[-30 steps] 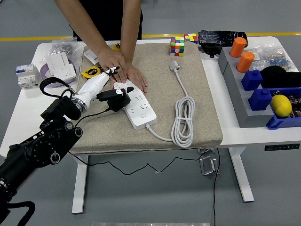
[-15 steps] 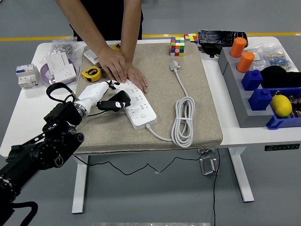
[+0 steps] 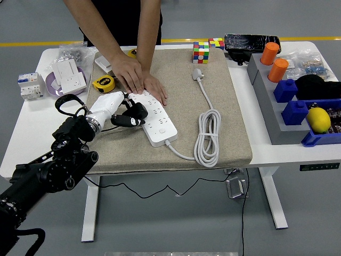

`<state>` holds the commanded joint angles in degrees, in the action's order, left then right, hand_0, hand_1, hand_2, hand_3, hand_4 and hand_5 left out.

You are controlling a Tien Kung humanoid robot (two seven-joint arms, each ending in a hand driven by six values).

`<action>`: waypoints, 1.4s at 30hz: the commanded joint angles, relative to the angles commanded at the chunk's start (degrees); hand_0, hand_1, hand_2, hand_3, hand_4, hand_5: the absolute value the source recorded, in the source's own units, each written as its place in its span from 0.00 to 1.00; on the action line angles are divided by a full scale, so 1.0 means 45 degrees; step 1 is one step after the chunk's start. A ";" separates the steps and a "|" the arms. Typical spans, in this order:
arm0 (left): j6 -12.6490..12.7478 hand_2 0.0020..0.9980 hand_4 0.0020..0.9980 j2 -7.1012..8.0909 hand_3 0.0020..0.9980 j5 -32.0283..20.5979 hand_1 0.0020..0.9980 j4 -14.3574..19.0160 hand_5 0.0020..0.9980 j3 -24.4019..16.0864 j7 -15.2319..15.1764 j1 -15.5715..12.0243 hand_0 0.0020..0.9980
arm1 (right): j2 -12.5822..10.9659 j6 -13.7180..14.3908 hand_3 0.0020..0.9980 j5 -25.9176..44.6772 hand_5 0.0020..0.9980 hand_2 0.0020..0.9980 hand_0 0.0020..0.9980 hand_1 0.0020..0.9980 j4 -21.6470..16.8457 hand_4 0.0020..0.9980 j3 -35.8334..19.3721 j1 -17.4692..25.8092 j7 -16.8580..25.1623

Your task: Pick up the plug,place it near the board,insert it into the board,press the button

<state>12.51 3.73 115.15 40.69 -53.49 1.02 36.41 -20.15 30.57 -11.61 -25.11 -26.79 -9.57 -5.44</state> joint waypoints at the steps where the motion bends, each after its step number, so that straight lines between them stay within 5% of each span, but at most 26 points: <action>1: 0.0061 0.45 0.94 -0.0010 0.45 0.0076 0.61 -0.0028 0.41 0.0023 0.0052 -0.0001 0.51 | 0.0003 0.0003 0.81 0.0000 1.00 0.82 0.92 0.89 0.0001 1.00 -0.0002 -0.0002 -0.0002; 2: 0.0093 0.45 0.94 -0.0027 0.45 0.0158 0.61 -0.0073 0.41 0.0050 0.0096 0.0002 0.51 | 0.0003 0.0006 0.81 -0.0005 1.00 0.82 0.92 0.89 -0.0002 1.00 -0.0006 -0.0001 0.0000; 3: 0.0106 0.38 0.64 -0.0045 0.37 0.0206 0.53 -0.0120 0.27 0.0069 0.0130 0.0004 0.52 | 0.0001 0.0009 0.81 -0.0002 1.00 0.82 0.92 0.89 -0.0001 1.00 -0.0001 -0.0002 0.0005; 23: -0.0186 0.34 0.55 0.0157 0.32 0.0019 0.50 0.0270 0.22 -0.0468 0.0243 -0.0247 0.51 | -0.0005 0.0049 0.81 0.0032 1.00 0.82 0.92 0.89 -0.0002 1.00 0.0044 0.0064 0.0001; 33: -0.0455 0.34 0.54 0.0646 0.31 -0.0022 0.50 0.1325 0.20 -0.0623 0.0331 -0.0322 0.51 | 0.0010 0.0059 0.81 0.0057 1.00 0.82 0.92 0.89 0.0012 1.00 -0.0028 0.0036 0.0002; 38: -0.0467 0.34 0.53 0.1264 0.31 0.0145 0.50 0.2090 0.20 -0.0401 0.0354 -0.0548 0.51 | 0.0026 0.0057 0.81 -0.0004 1.00 0.82 0.92 0.89 -0.0003 1.00 -0.0135 0.0028 0.0002; 42: -0.0466 0.34 0.53 0.1662 0.31 0.0455 0.50 0.1957 0.20 -0.0313 0.0371 -0.0678 0.51 | 0.0026 0.0053 0.81 0.0043 1.00 0.82 0.92 0.89 0.0020 1.00 -0.0136 0.0078 -0.0008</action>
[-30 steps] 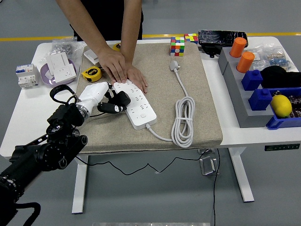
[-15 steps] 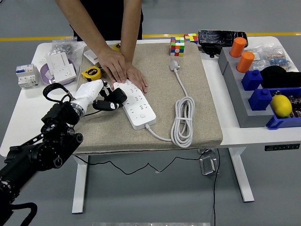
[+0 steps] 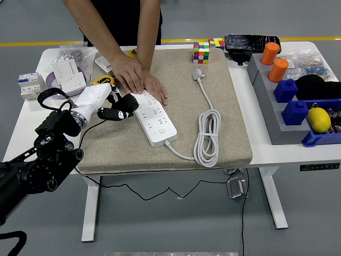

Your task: Pick up the plug,place it near the board,insert it into the board,press the button

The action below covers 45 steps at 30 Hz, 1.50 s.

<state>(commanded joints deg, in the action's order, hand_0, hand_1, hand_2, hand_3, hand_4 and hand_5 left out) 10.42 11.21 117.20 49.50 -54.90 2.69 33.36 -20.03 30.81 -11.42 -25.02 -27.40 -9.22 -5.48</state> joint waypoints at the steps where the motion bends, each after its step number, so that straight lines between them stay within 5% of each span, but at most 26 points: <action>1: 0.0006 0.34 0.53 0.0077 0.31 0.0020 0.50 -0.0078 0.20 0.0015 0.0002 -0.0031 0.51 | -0.0002 0.0000 0.81 0.0008 1.00 0.82 0.92 0.89 0.0004 1.00 -0.0004 0.0006 -0.0001; 9: 0.0107 0.34 0.54 0.0308 0.31 0.0406 0.50 -0.0816 0.20 0.0037 -0.0045 -0.0215 0.52 | 0.0012 -0.0007 0.81 -0.0051 1.00 0.82 0.92 0.89 -0.0017 1.00 -0.0090 -0.0057 0.0001; 15: 0.0076 0.34 0.56 0.0328 0.32 0.0163 0.50 -0.0640 0.22 0.0087 -0.0121 -0.0347 0.52 | 0.0016 -0.0024 0.81 -0.0044 1.00 0.82 0.92 0.89 0.0021 1.00 -0.0136 -0.0028 -0.0010; 16: 0.0059 0.37 0.69 0.0316 0.37 0.0142 0.50 -0.0650 0.23 0.0083 -0.0138 -0.0354 0.54 | 0.0013 -0.0026 0.81 -0.0039 1.00 0.82 0.92 0.89 0.0025 1.00 -0.0128 -0.0023 -0.0009; 21: -0.0538 0.37 0.69 0.0341 0.37 -0.0266 0.50 -0.0722 0.23 0.0096 -0.0402 -0.0410 0.54 | 0.0008 -0.0026 0.81 -0.0063 1.00 0.82 0.92 0.89 0.0011 1.00 -0.0097 -0.0008 -0.0012; 22: -0.0674 0.65 1.00 0.0340 0.58 -0.0314 0.71 -0.0746 0.43 0.0072 -0.0455 -0.0422 0.66 | 0.0009 -0.0027 0.81 -0.0056 1.00 0.82 0.92 0.89 0.0012 1.00 -0.0078 0.0001 -0.0013; 27: -0.0841 0.65 1.00 0.0338 0.58 -0.0350 0.71 -0.0788 0.43 -0.0050 -0.0533 -0.0448 0.66 | 0.0006 -0.0030 0.81 -0.0042 1.00 0.82 0.92 0.89 0.0012 1.00 -0.0040 0.0018 -0.0013; 28: -0.0850 0.84 1.00 0.0340 0.84 -0.0356 0.87 -0.0794 0.54 -0.0079 -0.0544 -0.0451 0.80 | 0.0004 -0.0029 0.81 -0.0044 1.00 0.82 0.92 0.89 0.0010 1.00 -0.0043 0.0014 -0.0010; 33: -0.0824 0.84 1.00 0.0389 0.84 -0.0486 0.87 -0.0758 0.54 -0.0355 -0.0682 -0.0533 0.80 | 0.0007 -0.0034 0.81 -0.0050 1.00 0.82 0.92 0.89 0.0009 1.00 -0.0063 0.0017 -0.0001; 34: -0.0826 0.95 1.00 0.0397 0.98 -0.0511 0.97 -0.0726 0.76 -0.0415 -0.0706 -0.0553 0.88 | 0.0008 -0.0034 0.81 -0.0047 1.00 0.82 0.92 0.89 0.0010 1.00 -0.0058 0.0024 -0.0001; 39: -0.1193 0.95 1.00 0.0482 0.98 -0.0783 0.97 -0.0276 0.76 -0.0952 -0.0798 -0.0762 0.88 | 0.0022 -0.0034 0.81 -0.0039 1.00 0.82 0.92 0.89 0.0017 1.00 -0.0048 0.0043 -0.0009; 40: -0.1371 0.99 1.00 0.0494 1.00 -0.0963 1.00 -0.0030 0.82 -0.1221 -0.0797 -0.0877 0.97 | 0.0028 -0.0032 0.81 -0.0040 1.00 0.82 0.92 0.89 0.0018 1.00 -0.0061 0.0035 -0.0005; 45: -0.1360 0.99 1.00 0.0142 1.00 -0.2873 1.00 0.1487 0.82 -0.3094 -0.0771 -0.1689 0.97 | 0.0057 -0.0032 0.81 -0.0098 1.00 0.82 0.92 0.89 -0.0004 1.00 -0.0131 0.0036 -0.0008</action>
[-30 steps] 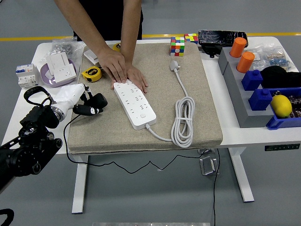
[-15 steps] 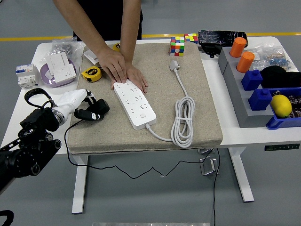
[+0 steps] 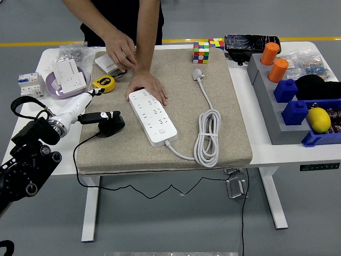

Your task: Pick up the plug,place it near the board,insert it into the board,press the button

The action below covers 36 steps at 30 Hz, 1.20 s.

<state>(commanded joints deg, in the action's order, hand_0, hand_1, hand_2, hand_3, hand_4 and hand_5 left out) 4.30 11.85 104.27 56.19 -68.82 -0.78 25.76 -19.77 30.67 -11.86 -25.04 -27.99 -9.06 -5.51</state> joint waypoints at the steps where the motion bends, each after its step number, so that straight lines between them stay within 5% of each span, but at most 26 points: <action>1: 0.0068 0.98 1.00 -0.0111 0.97 -0.0497 1.00 0.0285 1.00 -0.0405 0.0028 -0.0135 0.98 | 0.0004 0.0000 0.81 -0.0004 1.00 0.82 0.92 0.89 -0.0001 1.00 -0.0011 0.0007 -0.0001; 8: 0.0093 0.98 1.00 -0.0970 0.98 -0.4304 1.00 0.2444 1.00 -0.3236 0.0217 -0.1112 0.97 | 0.0065 -0.0043 0.81 0.0008 1.00 0.82 0.92 0.89 0.0028 1.00 -0.0111 0.0084 0.0059; 19: 0.0262 0.86 1.00 -0.1698 0.88 -0.9896 0.88 0.4578 1.00 -0.5263 0.0006 -0.2554 0.88 | 0.0041 -0.0167 0.82 -0.0022 1.00 0.82 0.93 0.89 -0.0060 1.00 -0.0311 -0.0041 0.0202; 27: 0.0497 0.84 1.00 -0.2041 0.86 -0.8433 0.85 0.6864 1.00 -0.5723 0.0237 -0.3730 0.85 | 0.0113 -0.0048 0.83 -0.0201 1.00 0.83 0.93 0.89 -0.0257 1.00 0.0146 0.0130 0.0311; 36: 0.0902 0.83 1.00 -0.2201 0.85 -0.6541 0.84 0.7759 1.00 -0.5647 0.0330 -0.4772 0.82 | -0.0062 -0.0438 0.82 -0.0694 1.00 0.82 0.93 0.89 -0.0388 1.00 0.1039 0.0303 0.0137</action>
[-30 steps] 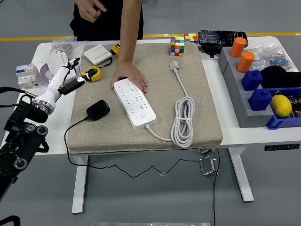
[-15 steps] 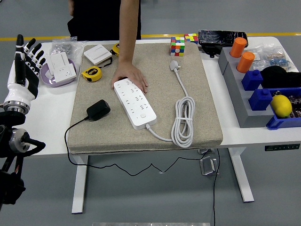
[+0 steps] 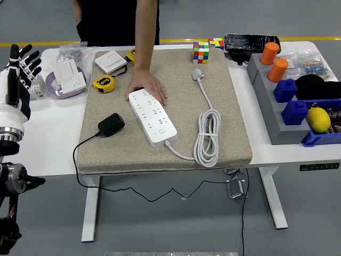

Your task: Pick up the plug,place it near the board,insert it into the board,press the button

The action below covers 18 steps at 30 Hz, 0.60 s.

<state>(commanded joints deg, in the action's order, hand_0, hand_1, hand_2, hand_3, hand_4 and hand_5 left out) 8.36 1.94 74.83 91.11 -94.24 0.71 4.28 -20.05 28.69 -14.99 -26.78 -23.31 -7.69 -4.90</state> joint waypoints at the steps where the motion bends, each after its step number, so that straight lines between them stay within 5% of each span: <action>1: 0.0012 0.82 1.00 -0.0013 0.85 0.0126 0.84 0.0059 1.00 0.0013 0.0021 -0.0083 0.82 | -0.0070 -0.0448 0.80 -0.0223 0.76 0.81 0.90 0.85 -0.0003 1.00 0.0034 0.0018 -0.0271; 8: -0.0044 0.82 1.00 -0.0080 0.84 0.0541 0.84 0.0286 1.00 -0.0062 0.0151 -0.0335 0.82 | -0.0260 -0.2937 0.79 -0.0796 0.76 0.80 0.90 0.84 0.0057 1.00 0.0597 0.0036 -0.1524; 18: -0.0300 0.81 1.00 -0.0167 0.83 0.0967 0.83 0.0578 1.00 -0.0130 0.0425 -0.0756 0.81 | -0.0114 -0.3957 0.79 -0.0513 0.77 0.79 0.88 0.83 0.0128 1.00 0.1473 0.0212 -0.2077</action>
<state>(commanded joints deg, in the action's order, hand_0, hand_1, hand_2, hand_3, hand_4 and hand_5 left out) 7.01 1.19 79.19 93.71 -94.82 2.62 0.88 -20.57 10.89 -17.29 -26.21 -16.68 -6.74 -14.25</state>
